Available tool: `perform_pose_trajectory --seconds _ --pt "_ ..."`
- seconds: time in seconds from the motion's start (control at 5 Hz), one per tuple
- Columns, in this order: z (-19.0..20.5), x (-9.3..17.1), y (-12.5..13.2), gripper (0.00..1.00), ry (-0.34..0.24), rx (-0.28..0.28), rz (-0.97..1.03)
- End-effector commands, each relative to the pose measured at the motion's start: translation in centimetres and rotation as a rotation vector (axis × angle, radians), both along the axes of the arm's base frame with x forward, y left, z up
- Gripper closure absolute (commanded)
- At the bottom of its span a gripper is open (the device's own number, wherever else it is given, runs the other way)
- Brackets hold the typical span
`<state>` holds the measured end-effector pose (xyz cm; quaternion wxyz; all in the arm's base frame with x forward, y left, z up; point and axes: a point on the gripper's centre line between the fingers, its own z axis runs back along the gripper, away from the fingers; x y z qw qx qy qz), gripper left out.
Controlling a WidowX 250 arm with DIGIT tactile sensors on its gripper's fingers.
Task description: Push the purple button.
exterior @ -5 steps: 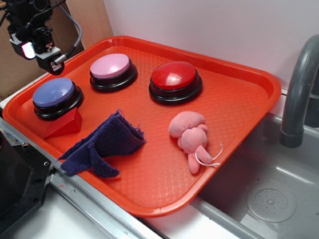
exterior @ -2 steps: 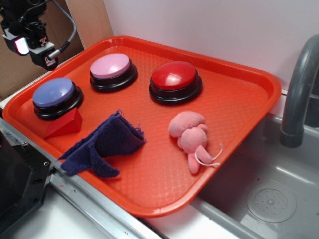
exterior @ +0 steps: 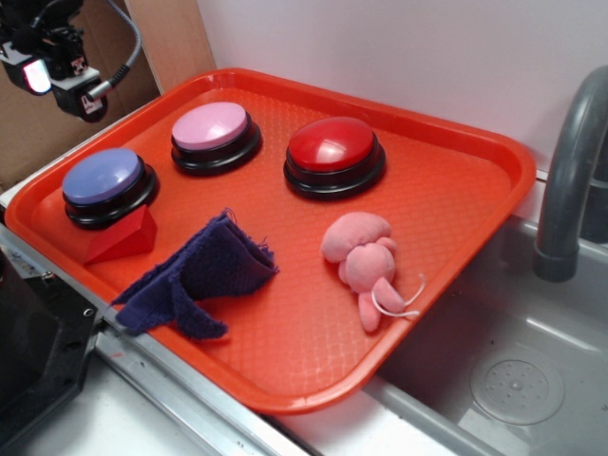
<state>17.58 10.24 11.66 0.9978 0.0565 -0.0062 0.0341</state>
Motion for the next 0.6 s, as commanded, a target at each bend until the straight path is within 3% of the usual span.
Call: perform_pose_trajectory --seconds 0.0,0.4 --pt "2.02 0.68 0.90 0.00 -0.039 -0.003 0.004" --pt "2.57 0.60 0.75 0.00 -0.037 0.001 0.019"
